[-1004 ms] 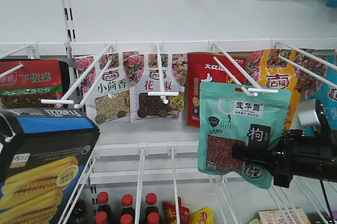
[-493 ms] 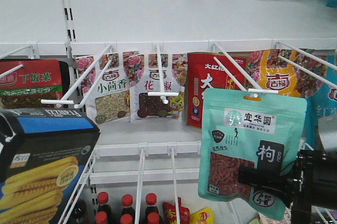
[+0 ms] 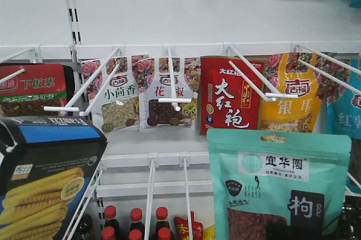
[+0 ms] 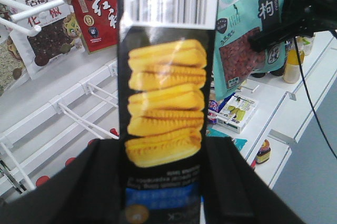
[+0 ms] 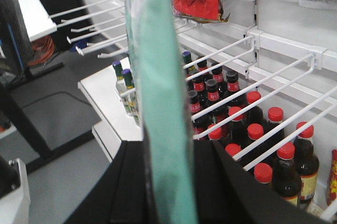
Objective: Pick snacks and fruit into basket
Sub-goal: 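Lift the teal bag off its hook and pull it toward the robot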
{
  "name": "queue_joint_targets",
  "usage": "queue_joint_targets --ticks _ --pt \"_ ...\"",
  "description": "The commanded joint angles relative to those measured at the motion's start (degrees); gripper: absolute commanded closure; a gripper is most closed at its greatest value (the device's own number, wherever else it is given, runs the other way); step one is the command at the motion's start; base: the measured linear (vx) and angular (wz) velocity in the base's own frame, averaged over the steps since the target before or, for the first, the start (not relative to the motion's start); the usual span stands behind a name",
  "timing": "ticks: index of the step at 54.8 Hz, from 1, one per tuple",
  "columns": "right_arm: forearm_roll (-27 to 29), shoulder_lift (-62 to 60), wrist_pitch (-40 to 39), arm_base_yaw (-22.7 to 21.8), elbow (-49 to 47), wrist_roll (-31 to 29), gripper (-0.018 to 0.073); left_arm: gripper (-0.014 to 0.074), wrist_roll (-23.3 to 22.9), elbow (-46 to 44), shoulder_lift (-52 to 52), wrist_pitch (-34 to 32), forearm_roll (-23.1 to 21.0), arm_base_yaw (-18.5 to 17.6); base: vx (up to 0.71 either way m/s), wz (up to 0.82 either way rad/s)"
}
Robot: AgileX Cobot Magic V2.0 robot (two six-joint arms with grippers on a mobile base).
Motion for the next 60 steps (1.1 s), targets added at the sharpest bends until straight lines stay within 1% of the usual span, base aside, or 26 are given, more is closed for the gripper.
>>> queue_joint_targets --ticks 1,4,8,20,22,26,29,31,36,41,44,48,52,55,60 --pt "3.1 -4.7 -5.2 0.0 -1.6 7.4 0.0567 0.0607 -0.1 -2.1 0.1 -5.3 0.6 0.2 0.0 0.0" --pt "1.1 -6.6 -9.5 0.0 -1.6 11.4 0.0567 0.0607 -0.1 -2.1 0.1 -5.3 0.6 0.2 0.0 0.0" --pt "-2.3 -8.9 -13.1 0.0 -1.8 15.5 0.0566 0.0607 -0.1 -2.1 0.1 -5.3 0.6 0.2 0.0 0.0" --pt "-12.2 -11.2 -18.7 0.0 -1.8 29.5 0.0566 0.0607 -0.1 -2.1 0.1 -5.3 0.6 0.2 0.0 0.0" --pt "-13.7 -11.2 -19.5 0.5 -1.8 31.3 0.0566 0.0607 -0.1 -2.1 0.1 -5.3 0.6 0.2 0.0 0.0" --pt "-17.5 -11.2 -22.7 3.4 -2.1 34.1 0.0566 0.0607 -0.1 -2.1 0.1 -5.3 0.6 0.2 0.0 0.0" --pt "-21.4 -11.2 -24.8 6.4 -3.2 36.6 0.0566 0.0607 -0.1 -2.1 0.1 -5.3 0.6 0.2 0.0 0.0" --pt "-25.2 -11.2 -26.6 8.7 -4.4 39.7 0.0566 0.0607 -0.1 -2.1 0.1 -5.3 0.6 0.2 0.0 0.0" --pt "-34.9 -11.2 -30.4 13.1 -6.9 49.0 0.0566 0.0607 -0.1 -2.1 0.1 -5.3 0.6 0.2 0.0 0.0" --pt "-45.6 -11.2 -31.0 16.0 -9.5 59.3 0.0566 0.0607 -0.1 -2.1 0.1 -5.3 0.6 0.2 0.0 0.0" --pt "-51.0 -11.2 -30.3 17.2 -10.6 64.7 0.0566 0.0607 -0.1 -2.1 0.1 -5.3 0.6 0.2 0.0 0.0" --pt "-59.7 -12.0 -29.2 18.7 -11.2 70.6 0.0566 0.0607 -0.1 -2.1 0.1 -5.3 0.6 0.2 0.0 0.0" --pt "-65.1 -13.4 -28.6 19.3 -11.2 75.1 0.0566 0.0607 -0.1 -2.1 0.1 -5.3 0.6 0.2 0.0 0.0" --pt "-68.0 -14.6 -27.7 19.4 -11.2 78.0 0.0566 0.0607 -0.1 -2.1 0.1 -5.3 0.6 0.2 0.0 0.0" --pt "-72.7 -17.0 -25.9 19.3 -11.2 79.4 0.0566 0.0607 -0.1 -2.1 0.1 -5.3 0.6 0.2 0.0 0.0"
